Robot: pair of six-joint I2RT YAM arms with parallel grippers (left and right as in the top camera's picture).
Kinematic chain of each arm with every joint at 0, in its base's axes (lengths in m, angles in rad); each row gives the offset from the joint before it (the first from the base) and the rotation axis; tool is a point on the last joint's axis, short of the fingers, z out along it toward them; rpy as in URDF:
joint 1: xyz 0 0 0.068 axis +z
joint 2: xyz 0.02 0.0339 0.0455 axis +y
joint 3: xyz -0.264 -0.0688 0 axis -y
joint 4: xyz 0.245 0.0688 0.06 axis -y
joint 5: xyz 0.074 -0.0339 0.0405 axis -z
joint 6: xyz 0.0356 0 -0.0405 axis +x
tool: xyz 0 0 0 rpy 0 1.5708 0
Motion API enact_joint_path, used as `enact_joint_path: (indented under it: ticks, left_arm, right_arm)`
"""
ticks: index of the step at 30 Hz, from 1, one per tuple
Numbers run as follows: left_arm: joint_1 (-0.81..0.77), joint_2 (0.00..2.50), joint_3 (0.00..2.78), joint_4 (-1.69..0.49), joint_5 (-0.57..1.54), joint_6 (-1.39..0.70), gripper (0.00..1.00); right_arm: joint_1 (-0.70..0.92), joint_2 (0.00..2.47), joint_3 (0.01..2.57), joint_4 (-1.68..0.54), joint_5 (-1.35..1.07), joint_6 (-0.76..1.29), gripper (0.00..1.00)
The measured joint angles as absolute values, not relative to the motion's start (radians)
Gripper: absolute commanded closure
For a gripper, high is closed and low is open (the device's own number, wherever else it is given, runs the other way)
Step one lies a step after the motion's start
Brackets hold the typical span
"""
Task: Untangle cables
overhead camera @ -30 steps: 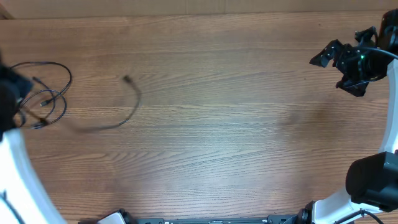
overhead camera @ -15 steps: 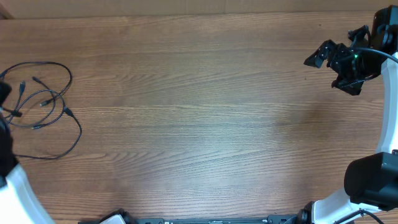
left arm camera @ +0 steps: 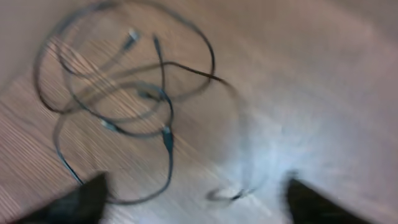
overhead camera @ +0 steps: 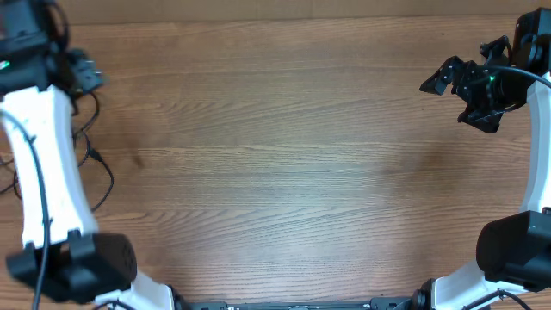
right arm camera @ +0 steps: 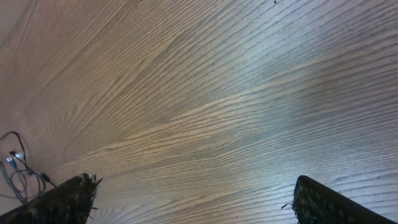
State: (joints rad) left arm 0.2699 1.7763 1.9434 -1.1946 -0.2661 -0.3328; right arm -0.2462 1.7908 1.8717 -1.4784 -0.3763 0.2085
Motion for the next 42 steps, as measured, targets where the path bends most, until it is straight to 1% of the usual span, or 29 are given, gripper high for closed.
enact_joint_path:
  ticks: [6,14,19,23,26,28,32,36,42]
  left_arm:
    - [0.260,1.867,1.937,-1.269,-0.264,-0.357,0.00]
    - [0.260,1.822,1.937,-1.316,-0.211,-0.372,0.00]
    - [0.259,1.684,1.936,-1.349,-0.148,-0.375,0.00]
    - [0.260,1.533,1.937,-1.361,-0.088,-0.369,0.01]
    - [0.260,1.435,1.938,-1.363,-0.031,-0.362,0.01]
    - [0.259,1.382,1.938,-1.369,0.010,-0.361,0.00]
    - [0.258,1.321,1.938,-1.383,0.110,-0.303,0.00]
    - [0.248,1.278,1.938,-1.400,0.196,-0.233,0.01]
    - [0.248,1.244,1.938,-1.415,0.234,-0.202,0.00]
  right_arm:
    - [-0.246,1.791,1.872,-1.489,-0.376,0.200,0.00]
    - [-0.246,1.791,1.872,-1.491,-0.376,0.189,0.00]
    - [-0.246,1.791,1.872,-1.499,-0.376,0.189,0.00]
    - [-0.244,1.791,1.872,-1.513,-0.377,0.188,0.02]
    - [-0.234,1.791,1.872,-1.522,-0.376,0.189,0.11]
    - [-0.217,1.791,1.872,-1.529,-0.374,0.185,0.11]
    - [-0.167,1.791,1.872,-1.530,-0.373,0.183,0.14]
    - [-0.108,1.778,1.872,-1.530,-0.373,0.178,0.14]
    - [-0.070,1.654,1.898,-1.544,-0.368,0.175,0.14]
